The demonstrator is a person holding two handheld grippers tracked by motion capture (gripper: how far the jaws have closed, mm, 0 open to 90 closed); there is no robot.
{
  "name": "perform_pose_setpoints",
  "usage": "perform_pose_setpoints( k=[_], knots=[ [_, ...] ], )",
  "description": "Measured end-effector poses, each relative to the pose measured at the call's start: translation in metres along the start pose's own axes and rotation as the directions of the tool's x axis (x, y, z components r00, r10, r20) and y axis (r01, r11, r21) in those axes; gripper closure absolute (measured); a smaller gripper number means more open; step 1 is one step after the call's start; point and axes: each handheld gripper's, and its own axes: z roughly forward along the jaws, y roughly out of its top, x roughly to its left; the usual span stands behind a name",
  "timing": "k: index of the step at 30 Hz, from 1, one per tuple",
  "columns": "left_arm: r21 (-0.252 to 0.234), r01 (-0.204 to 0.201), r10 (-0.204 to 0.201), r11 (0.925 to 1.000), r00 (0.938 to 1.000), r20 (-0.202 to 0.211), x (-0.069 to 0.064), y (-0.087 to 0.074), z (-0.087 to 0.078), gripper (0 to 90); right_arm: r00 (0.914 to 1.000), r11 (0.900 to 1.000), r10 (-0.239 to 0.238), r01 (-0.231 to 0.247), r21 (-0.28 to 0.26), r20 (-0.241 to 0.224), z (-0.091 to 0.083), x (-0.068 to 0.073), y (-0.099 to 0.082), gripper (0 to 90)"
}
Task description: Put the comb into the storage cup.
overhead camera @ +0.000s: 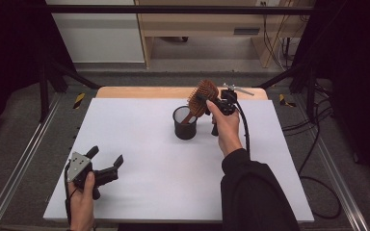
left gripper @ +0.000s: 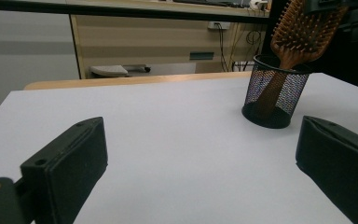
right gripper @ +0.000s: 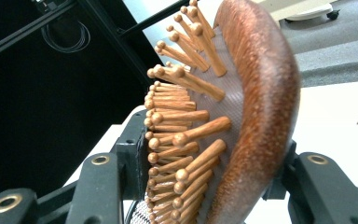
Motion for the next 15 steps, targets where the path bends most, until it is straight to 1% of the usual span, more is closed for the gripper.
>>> perform_pose_setpoints(
  k=[15],
  knots=[
    [0.004, -0.001, 0.001, 1.0000, 1.0000, 0.004, -0.0011, -0.0003, 0.0005, 2.1, 1.0000, 1.0000, 0.007, -0.007, 0.000, 0.003, 0.0000, -0.0004, -0.0002, 45.6]
  ],
)
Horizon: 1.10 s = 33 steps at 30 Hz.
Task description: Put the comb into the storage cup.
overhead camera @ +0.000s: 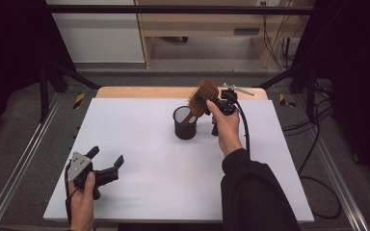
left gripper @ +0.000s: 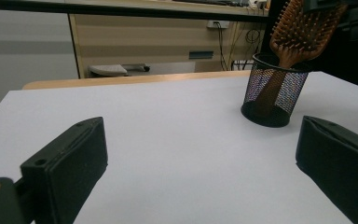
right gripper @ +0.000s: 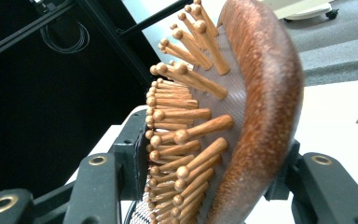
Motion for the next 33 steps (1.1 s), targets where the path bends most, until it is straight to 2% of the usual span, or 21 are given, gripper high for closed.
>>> perform_pose_setpoints(
  k=[7, 26, 33],
  knots=[
    [0.004, -0.002, 0.002, 1.0000, 1.0000, 0.004, -0.0003, -0.0001, 0.0003, 2.0, 0.9999, 0.9999, 0.010, -0.010, 0.003, -0.003, -0.0005, -0.0005, 0.0003, 44.4],
    [0.005, -0.004, 0.004, 1.0000, 1.0000, 0.006, -0.0004, -0.0002, 0.0003, 2.1, 1.0000, 1.0000, -0.006, 0.006, 0.006, -0.001, -0.0003, 0.0002, 0.0001, 42.7],
    [0.006, -0.003, 0.003, 1.0000, 1.0000, 0.006, -0.0002, -0.0003, 0.0004, 2.0, 1.0000, 0.9997, -0.010, 0.010, 0.020, 0.003, 0.0002, 0.0001, -0.0007, 38.9]
  ],
)
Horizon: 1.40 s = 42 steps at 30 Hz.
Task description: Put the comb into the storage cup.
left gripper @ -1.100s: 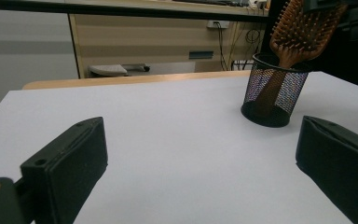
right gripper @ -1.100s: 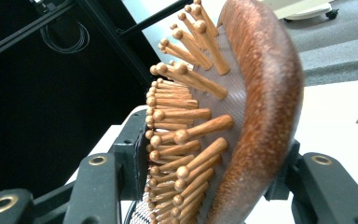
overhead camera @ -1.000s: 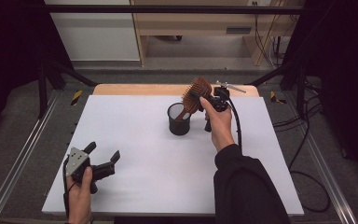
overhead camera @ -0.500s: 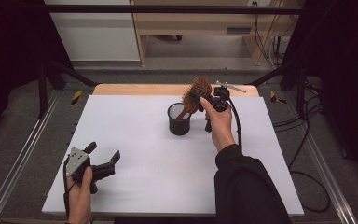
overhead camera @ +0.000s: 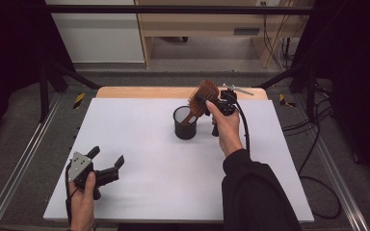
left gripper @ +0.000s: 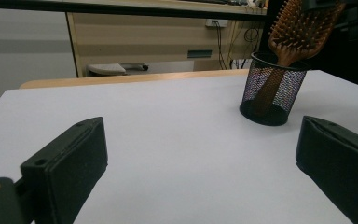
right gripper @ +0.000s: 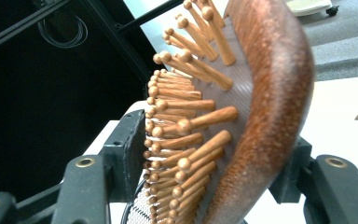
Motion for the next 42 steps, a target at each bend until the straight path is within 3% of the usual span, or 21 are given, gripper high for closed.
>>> perform_pose_setpoints(
  k=[23, 34, 38, 42],
  knots=[
    [0.000, 0.000, 0.000, 1.0000, 1.0000, 0.000, 0.000, 0.000, 0.000, 2.0, 0.9990, 0.9993, -0.037, 0.037, 0.001, 0.027, 0.000, 0.006, 0.000, 16.5],
    [0.000, 0.001, -0.001, 1.0000, 1.0000, -0.001, 0.000, 0.000, 0.000, 2.0, 0.9929, 0.9941, -0.103, 0.105, -0.029, 0.059, -0.007, 0.014, 0.002, 9.1],
    [0.001, 0.001, -0.001, 1.0000, 1.0000, -0.001, 0.000, 0.000, 0.000, 2.0, 0.9838, 0.9867, -0.157, 0.160, -0.028, 0.086, -0.009, 0.019, 0.003, 8.5],
    [0.000, 0.003, -0.003, 1.0000, 1.0000, -0.002, 0.000, 0.000, 0.000, 2.0, 0.9824, 0.9851, -0.161, 0.166, -0.044, 0.094, -0.013, 0.019, 0.005, 7.4]
  ],
)
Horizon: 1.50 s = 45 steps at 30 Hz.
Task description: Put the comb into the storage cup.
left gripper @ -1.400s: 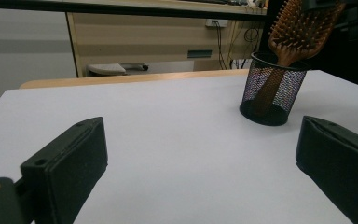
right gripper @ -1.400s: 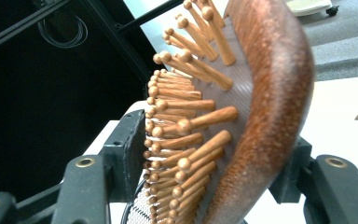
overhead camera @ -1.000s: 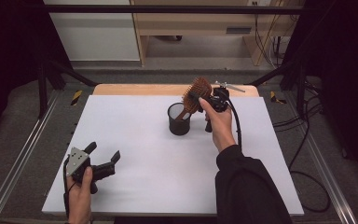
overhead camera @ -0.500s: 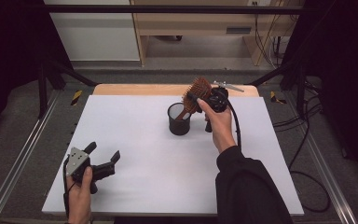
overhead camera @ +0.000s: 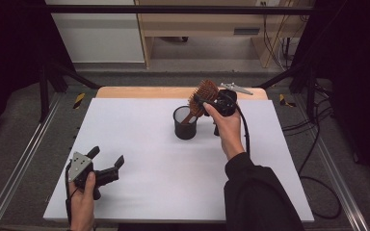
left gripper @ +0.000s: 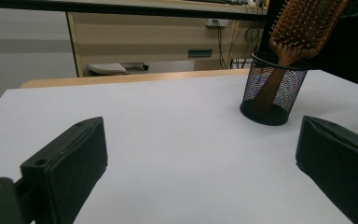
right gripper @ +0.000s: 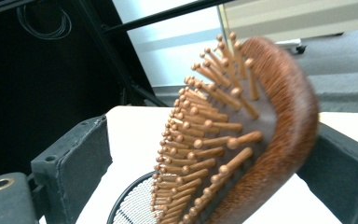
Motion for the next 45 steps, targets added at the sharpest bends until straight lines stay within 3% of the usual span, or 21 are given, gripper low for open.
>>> perform_pose_setpoints(
  k=[6, 15, 31, 45],
  knots=[
    [-0.001, 0.000, 0.000, 1.0000, 1.0000, 0.000, 0.000, 0.000, 0.000, 2.1, 1.0000, 0.9994, -0.005, 0.004, -0.034, -0.007, -0.008, 0.002, 0.003, 6.3],
    [0.000, -0.005, 0.005, 1.0000, 1.0000, 0.001, -0.001, 0.000, 0.000, 2.0, 0.9985, 0.9956, -0.055, 0.055, -0.076, 0.008, -0.020, 0.005, 0.009, 6.9],
    [0.002, -0.005, 0.005, 1.0000, 1.0000, 0.000, -0.001, 0.000, 0.000, 2.0, 0.9967, 0.9859, -0.078, 0.080, -0.147, 0.022, -0.040, 0.006, 0.017, 9.2],
    [0.002, -0.006, 0.006, 1.0000, 1.0000, -0.001, -0.001, 0.000, 0.000, 2.0, 0.9846, 0.9629, -0.133, 0.155, -0.221, 0.114, -0.049, 0.011, 0.021, 7.7]
  ],
)
